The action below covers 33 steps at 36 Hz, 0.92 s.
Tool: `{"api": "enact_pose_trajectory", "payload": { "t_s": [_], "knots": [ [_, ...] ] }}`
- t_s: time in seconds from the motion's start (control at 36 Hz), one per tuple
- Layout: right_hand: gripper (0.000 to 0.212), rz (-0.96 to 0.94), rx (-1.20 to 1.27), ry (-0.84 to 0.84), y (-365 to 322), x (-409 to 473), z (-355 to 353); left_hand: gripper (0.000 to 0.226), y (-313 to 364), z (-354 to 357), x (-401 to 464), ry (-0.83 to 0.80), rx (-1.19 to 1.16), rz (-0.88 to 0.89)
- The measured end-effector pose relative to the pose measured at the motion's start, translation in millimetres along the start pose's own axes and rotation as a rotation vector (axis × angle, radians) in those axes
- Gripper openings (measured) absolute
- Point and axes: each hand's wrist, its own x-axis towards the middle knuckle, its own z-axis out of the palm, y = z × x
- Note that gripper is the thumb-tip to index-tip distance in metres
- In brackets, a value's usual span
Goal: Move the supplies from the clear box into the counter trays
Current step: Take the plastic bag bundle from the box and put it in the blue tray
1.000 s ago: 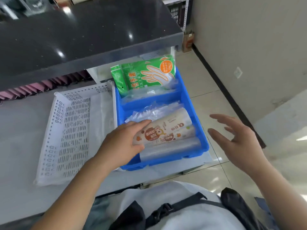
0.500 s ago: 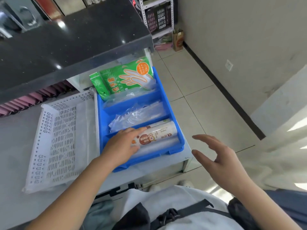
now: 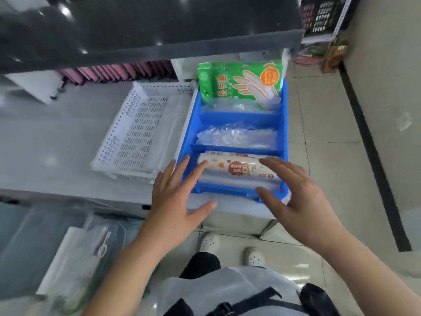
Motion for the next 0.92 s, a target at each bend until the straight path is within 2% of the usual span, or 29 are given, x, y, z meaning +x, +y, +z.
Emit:
{"api": "enact_pose_trajectory", "payload": {
  "t_s": [0.11, 0.25, 0.5, 0.61, 0.92],
  "knots": [
    [0.053, -0.142, 0.029, -0.114, -29.5, 19.4, 30.8, 0.077, -12.5, -7.7, -53.1, 0.159, 0.001, -0.204],
    [0.057, -0.231, 0.009, -0.362, -70.2, 20.1, 87.4, 0.084, -37.6, -0.1, -111.7, 0.116, 0.038, -0.518],
    [0.062, -0.424, -0.021, -0.669, -137.3, -38.5, 167.7, 0.078, -85.5, -6.3, -206.6, 0.173, -0.034, -0.727],
    [0.061, -0.43, -0.054, -0.684, -167.3, -49.7, 196.6, 0.088, -123.5, -20.4, -242.7, 0.206, -0.056, -0.789],
    [0.055, -0.407, -0.154, -0.698, -236.0, -95.9, 286.0, 0.086, -220.0, -26.8, -353.4, 0.252, -0.204, -0.892]
  ]
}}
